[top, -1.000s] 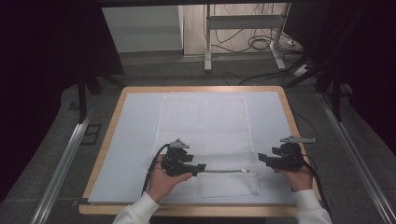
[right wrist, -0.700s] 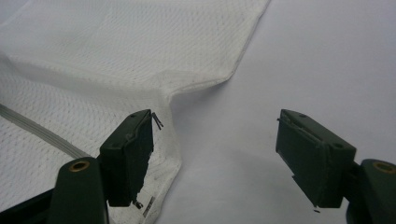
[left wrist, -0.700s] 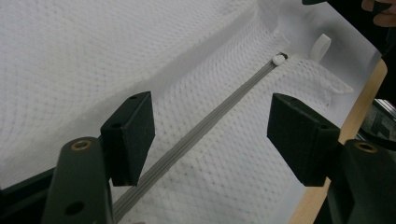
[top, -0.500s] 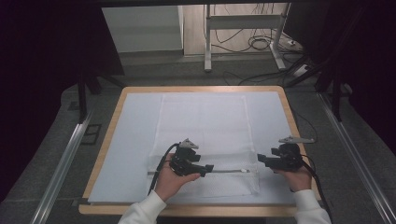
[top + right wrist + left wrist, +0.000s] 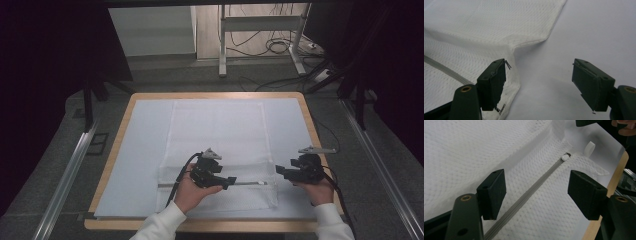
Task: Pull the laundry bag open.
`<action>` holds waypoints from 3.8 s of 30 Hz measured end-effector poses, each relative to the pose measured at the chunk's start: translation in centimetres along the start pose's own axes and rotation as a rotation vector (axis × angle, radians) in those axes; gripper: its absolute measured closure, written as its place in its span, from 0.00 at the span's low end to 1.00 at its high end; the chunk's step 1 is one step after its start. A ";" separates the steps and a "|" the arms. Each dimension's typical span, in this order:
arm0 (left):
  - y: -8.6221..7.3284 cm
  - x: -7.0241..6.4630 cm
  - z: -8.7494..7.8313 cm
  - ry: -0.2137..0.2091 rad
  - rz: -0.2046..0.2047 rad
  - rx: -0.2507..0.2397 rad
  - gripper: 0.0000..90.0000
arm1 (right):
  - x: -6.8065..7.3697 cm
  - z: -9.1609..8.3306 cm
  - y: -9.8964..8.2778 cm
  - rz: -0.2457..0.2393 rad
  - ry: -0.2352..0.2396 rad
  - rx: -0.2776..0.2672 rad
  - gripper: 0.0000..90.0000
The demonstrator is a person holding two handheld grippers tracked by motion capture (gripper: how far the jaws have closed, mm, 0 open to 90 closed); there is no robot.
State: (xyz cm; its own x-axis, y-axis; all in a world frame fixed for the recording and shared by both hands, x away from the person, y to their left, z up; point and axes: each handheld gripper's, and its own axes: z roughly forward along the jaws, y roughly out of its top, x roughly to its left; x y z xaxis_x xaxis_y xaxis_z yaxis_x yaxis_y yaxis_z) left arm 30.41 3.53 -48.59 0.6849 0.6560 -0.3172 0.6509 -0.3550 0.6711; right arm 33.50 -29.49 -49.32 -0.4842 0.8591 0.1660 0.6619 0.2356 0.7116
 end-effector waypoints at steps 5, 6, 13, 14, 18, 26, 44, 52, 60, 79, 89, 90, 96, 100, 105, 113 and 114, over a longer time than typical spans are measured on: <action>0.3 -0.4 0.5 -0.016 -0.013 0.009 0.35 | -0.1 -0.1 0.0 0.007 -0.006 -0.009 0.30; 0.4 -0.5 0.6 -0.017 -0.012 0.012 0.35 | -0.1 -0.1 0.0 0.005 -0.006 -0.009 0.30; 0.6 -1.0 1.3 -0.016 -0.013 0.027 0.35 | 0.0 -0.1 0.0 0.005 0.000 -0.003 0.30; 0.6 -1.0 1.4 -0.015 -0.013 0.031 0.35 | 0.0 -0.1 0.0 0.004 -0.002 -0.002 0.30; 0.8 -1.2 1.9 -0.029 -0.013 0.050 0.38 | 0.0 -0.1 0.0 0.003 0.001 -0.001 0.30; 1.2 -1.9 2.9 -0.042 -0.019 0.064 0.38 | 0.0 -0.1 0.0 0.001 0.001 -0.001 0.30; 2.9 -3.6 5.3 -0.061 -0.006 0.104 0.39 | -0.2 -0.3 0.1 0.003 -0.016 -0.026 0.31; 3.0 -3.7 6.1 -0.066 -0.025 0.124 0.42 | -0.2 -0.5 0.1 0.002 -0.016 -0.045 0.31; 3.2 -4.2 6.9 -0.077 -0.032 0.141 0.43 | -0.2 -0.5 0.1 0.000 -0.012 -0.040 0.32; 3.6 -4.6 8.9 -0.100 -0.053 0.170 0.51 | -0.6 -0.5 0.0 0.011 -0.003 -0.036 0.34; 3.6 -4.6 9.1 -0.112 -0.058 0.179 0.59 | -0.7 -0.5 0.0 0.006 -0.006 -0.038 0.34; 3.5 -4.7 9.1 -0.114 -0.056 0.179 0.59 | -0.7 -0.5 0.0 0.007 -0.006 -0.038 0.34; 3.5 -4.8 9.3 -0.126 -0.063 0.182 0.59 | -0.6 -0.5 0.0 0.010 -0.005 -0.036 0.34; 3.5 -4.8 9.5 -0.132 -0.058 0.186 0.60 | -0.6 -0.5 0.0 0.006 -0.007 -0.037 0.34; 3.5 -4.8 9.9 -0.136 -0.070 0.192 0.60 | -0.6 -0.5 0.0 0.006 -0.009 -0.036 0.34; 3.5 -4.8 10.2 -0.137 -0.078 0.189 0.64 | -0.7 -0.5 0.0 0.009 -0.014 -0.037 0.34; 3.5 -4.8 10.2 -0.137 -0.071 0.190 0.65 | -0.7 -0.5 0.0 0.010 -0.014 -0.037 0.34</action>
State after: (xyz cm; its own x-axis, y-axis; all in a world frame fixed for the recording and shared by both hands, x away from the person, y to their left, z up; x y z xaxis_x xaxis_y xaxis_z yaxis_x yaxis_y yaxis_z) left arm 32.73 -7.71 -51.57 0.6648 0.5922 -0.4554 0.7400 -0.4386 0.5099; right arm 33.58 -30.31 -49.06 -0.4699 0.8674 0.1638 0.6447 0.2105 0.7349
